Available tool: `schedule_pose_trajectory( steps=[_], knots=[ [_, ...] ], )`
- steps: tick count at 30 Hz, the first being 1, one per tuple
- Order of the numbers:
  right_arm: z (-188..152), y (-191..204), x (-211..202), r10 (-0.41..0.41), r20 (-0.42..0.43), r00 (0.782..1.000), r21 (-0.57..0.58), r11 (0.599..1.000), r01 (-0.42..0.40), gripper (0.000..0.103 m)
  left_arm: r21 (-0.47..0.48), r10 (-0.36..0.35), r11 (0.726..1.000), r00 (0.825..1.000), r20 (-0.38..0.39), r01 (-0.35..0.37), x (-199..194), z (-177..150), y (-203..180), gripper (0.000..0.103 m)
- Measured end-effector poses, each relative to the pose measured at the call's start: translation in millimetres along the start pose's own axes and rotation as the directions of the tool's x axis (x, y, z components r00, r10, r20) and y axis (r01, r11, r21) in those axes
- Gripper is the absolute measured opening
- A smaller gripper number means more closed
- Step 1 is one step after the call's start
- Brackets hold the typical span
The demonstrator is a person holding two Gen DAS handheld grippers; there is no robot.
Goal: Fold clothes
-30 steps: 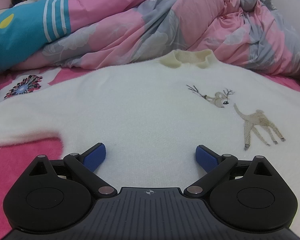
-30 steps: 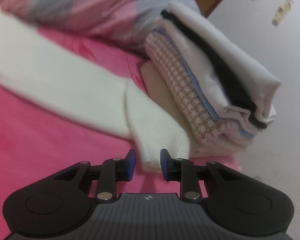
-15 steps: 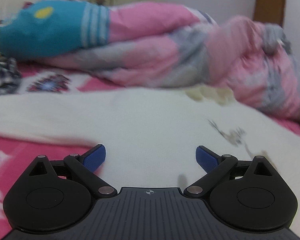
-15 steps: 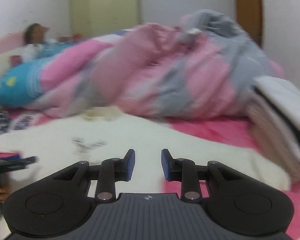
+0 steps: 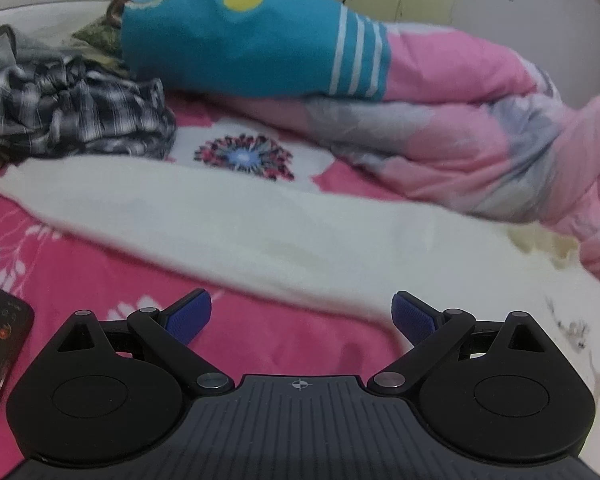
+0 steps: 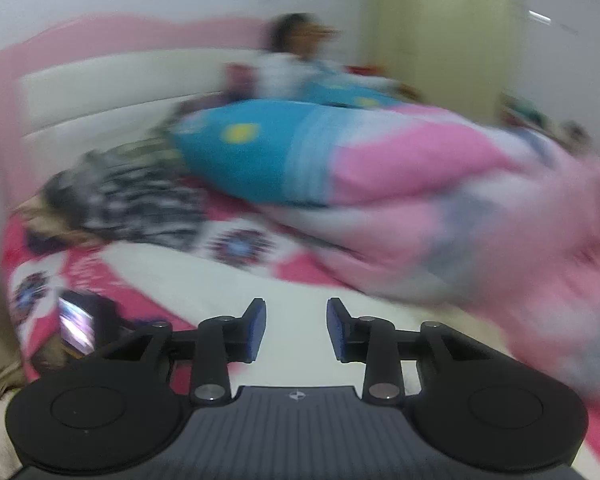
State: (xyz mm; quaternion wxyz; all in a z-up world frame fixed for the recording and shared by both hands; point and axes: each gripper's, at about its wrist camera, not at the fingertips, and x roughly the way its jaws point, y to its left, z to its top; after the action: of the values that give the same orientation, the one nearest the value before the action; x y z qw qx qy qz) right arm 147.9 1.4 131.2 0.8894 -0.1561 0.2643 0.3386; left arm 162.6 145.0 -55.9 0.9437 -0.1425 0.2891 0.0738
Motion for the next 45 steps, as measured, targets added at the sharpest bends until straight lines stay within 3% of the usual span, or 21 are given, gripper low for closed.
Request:
schedule_pose_trajectory(
  steps=[4, 9, 12, 15, 18, 25, 26, 27, 29, 33, 37, 42, 45],
  knots=[
    [55, 78, 79, 0.176, -0.088, 0.980, -0.179, 0.965, -0.190, 0.041, -0.012, -0.021, 1.000, 0.999, -0.033, 0.021, 3, -2, 2, 0.098],
    [93, 183, 178, 0.276, -0.297, 0.914, -0.309, 0.878, -0.365, 0.041, -0.039, -0.050, 0.998, 0.996, -0.073, 0.048, 8, -3, 6, 0.098],
    [97, 235, 232, 0.258, -0.404, 0.878, -0.386, 0.822, -0.419, 0.043, -0.058, -0.074, 0.996, 0.993, -0.093, 0.069, 9, -3, 10, 0.098],
    [88, 269, 276, 0.200, -0.458, 0.866, -0.484, 0.761, -0.432, 0.044, -0.066, -0.098, 0.994, 0.990, -0.103, 0.091, 10, -2, 14, 0.098],
    [78, 293, 318, 0.157, -0.503, 0.850, -0.523, 0.727, -0.444, 0.044, -0.067, -0.111, 0.992, 0.988, -0.109, 0.104, 10, -2, 16, 0.098],
    [59, 302, 362, 0.108, -0.528, 0.843, -0.543, 0.720, -0.432, 0.042, -0.074, -0.128, 0.990, 0.985, -0.117, 0.120, 14, -1, 18, 0.100],
    [59, 299, 363, 0.121, -0.530, 0.839, -0.526, 0.729, -0.437, 0.038, -0.068, -0.125, 0.991, 0.985, -0.115, 0.118, 14, -1, 17, 0.100],
    [59, 295, 362, 0.139, -0.531, 0.836, -0.508, 0.737, -0.445, 0.023, -0.059, -0.120, 0.992, 0.986, -0.114, 0.114, 14, -1, 15, 0.100],
    [60, 289, 357, 0.139, -0.503, 0.853, -0.522, 0.738, -0.428, 0.009, -0.038, -0.108, 0.994, 0.988, -0.109, 0.104, 14, -3, 12, 0.100],
    [76, 262, 333, 0.198, -0.453, 0.869, -0.472, 0.774, -0.422, 0.008, -0.024, -0.091, 0.996, 0.991, -0.100, 0.089, 14, -3, 10, 0.100],
    [98, 231, 297, 0.225, -0.371, 0.901, -0.436, 0.814, -0.383, 0.007, -0.029, -0.078, 0.997, 0.993, -0.092, 0.075, 15, -1, 10, 0.100],
    [130, 175, 240, 0.223, -0.181, 0.958, -0.354, 0.894, -0.275, 0.007, -0.036, -0.061, 0.998, 0.995, -0.083, 0.059, 17, 1, 10, 0.100],
    [135, 129, 198, 0.188, -0.071, 0.980, -0.254, 0.946, -0.200, 0.007, -0.040, -0.052, 0.998, 0.996, -0.078, 0.049, 18, 2, 11, 0.100]
  ],
)
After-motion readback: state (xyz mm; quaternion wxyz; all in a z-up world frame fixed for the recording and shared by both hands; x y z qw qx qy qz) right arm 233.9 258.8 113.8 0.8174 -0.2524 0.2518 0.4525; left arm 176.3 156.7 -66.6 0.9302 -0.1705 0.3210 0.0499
